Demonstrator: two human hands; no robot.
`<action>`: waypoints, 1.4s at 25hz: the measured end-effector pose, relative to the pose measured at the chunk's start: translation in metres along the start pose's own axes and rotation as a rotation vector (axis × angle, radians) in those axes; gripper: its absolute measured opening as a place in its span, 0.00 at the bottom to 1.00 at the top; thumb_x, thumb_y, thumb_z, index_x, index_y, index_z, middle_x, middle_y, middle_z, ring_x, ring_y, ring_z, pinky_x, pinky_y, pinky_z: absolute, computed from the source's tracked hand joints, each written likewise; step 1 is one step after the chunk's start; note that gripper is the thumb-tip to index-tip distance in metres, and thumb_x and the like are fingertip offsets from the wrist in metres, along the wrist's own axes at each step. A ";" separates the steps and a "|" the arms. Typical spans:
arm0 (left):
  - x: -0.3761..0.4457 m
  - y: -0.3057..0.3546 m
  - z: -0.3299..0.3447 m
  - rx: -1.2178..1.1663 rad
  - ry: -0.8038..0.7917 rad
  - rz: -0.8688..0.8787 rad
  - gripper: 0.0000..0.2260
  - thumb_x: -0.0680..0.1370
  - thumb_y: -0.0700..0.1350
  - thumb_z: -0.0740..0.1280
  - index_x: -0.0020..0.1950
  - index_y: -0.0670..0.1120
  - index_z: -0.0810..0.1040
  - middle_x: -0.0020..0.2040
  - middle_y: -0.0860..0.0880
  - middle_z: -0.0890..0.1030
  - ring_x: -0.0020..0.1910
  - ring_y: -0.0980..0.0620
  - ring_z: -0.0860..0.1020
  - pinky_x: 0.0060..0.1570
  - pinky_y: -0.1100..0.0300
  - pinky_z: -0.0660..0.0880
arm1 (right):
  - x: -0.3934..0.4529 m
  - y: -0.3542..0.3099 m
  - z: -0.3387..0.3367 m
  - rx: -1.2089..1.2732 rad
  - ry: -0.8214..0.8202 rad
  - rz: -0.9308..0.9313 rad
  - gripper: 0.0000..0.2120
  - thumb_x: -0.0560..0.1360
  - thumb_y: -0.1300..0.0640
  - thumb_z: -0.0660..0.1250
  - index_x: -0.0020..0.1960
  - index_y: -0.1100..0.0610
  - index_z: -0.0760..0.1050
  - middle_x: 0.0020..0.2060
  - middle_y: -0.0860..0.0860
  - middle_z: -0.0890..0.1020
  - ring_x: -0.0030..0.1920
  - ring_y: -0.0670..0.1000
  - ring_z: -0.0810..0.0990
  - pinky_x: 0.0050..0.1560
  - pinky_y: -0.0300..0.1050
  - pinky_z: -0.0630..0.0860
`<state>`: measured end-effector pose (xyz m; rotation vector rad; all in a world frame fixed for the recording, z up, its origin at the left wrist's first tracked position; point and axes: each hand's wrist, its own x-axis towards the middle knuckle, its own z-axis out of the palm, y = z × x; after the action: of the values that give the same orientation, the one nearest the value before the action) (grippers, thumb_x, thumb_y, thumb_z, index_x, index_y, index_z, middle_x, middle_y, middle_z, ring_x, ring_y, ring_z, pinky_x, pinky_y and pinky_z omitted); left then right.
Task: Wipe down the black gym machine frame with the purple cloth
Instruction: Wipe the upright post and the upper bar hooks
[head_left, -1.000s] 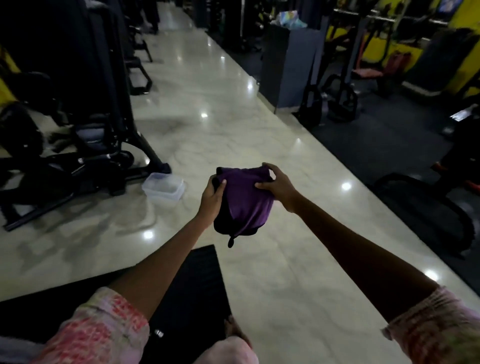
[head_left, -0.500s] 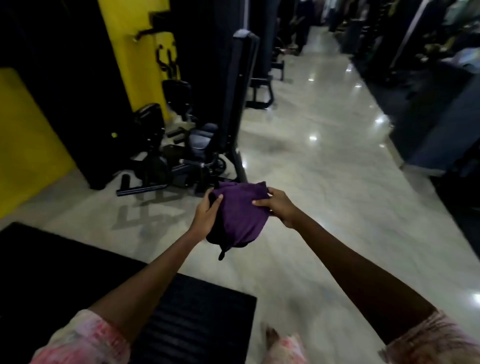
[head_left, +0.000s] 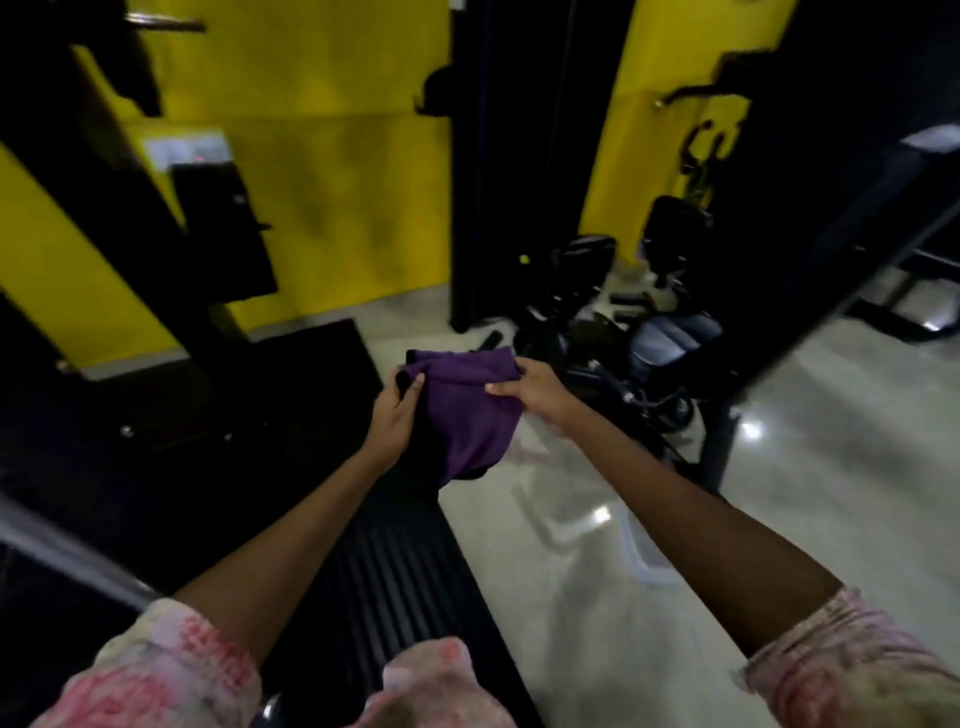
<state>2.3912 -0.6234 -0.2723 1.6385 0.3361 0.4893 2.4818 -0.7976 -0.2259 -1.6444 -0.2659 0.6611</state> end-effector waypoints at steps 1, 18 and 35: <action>0.008 -0.005 -0.011 0.015 0.056 0.000 0.06 0.82 0.43 0.59 0.57 0.45 0.72 0.50 0.52 0.77 0.49 0.57 0.75 0.51 0.70 0.71 | 0.016 -0.007 0.011 -0.001 -0.050 -0.001 0.18 0.71 0.69 0.70 0.60 0.63 0.74 0.46 0.53 0.81 0.43 0.49 0.81 0.41 0.39 0.81; 0.200 0.031 -0.186 0.105 0.670 0.095 0.11 0.82 0.45 0.60 0.62 0.43 0.72 0.55 0.49 0.78 0.56 0.50 0.76 0.59 0.56 0.72 | 0.278 -0.153 0.193 -0.068 -0.507 -0.174 0.18 0.72 0.66 0.71 0.60 0.61 0.74 0.50 0.53 0.81 0.45 0.47 0.80 0.43 0.38 0.78; 0.406 0.207 -0.308 0.353 1.020 0.590 0.14 0.81 0.36 0.58 0.64 0.51 0.70 0.63 0.55 0.73 0.58 0.72 0.72 0.58 0.74 0.67 | 0.475 -0.424 0.318 0.057 -1.069 -0.709 0.19 0.72 0.70 0.69 0.55 0.52 0.70 0.39 0.50 0.84 0.38 0.45 0.83 0.39 0.39 0.79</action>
<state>2.5750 -0.1850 0.0051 1.6976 0.7119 1.8089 2.7702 -0.2028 0.0379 -0.8862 -1.4951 0.9071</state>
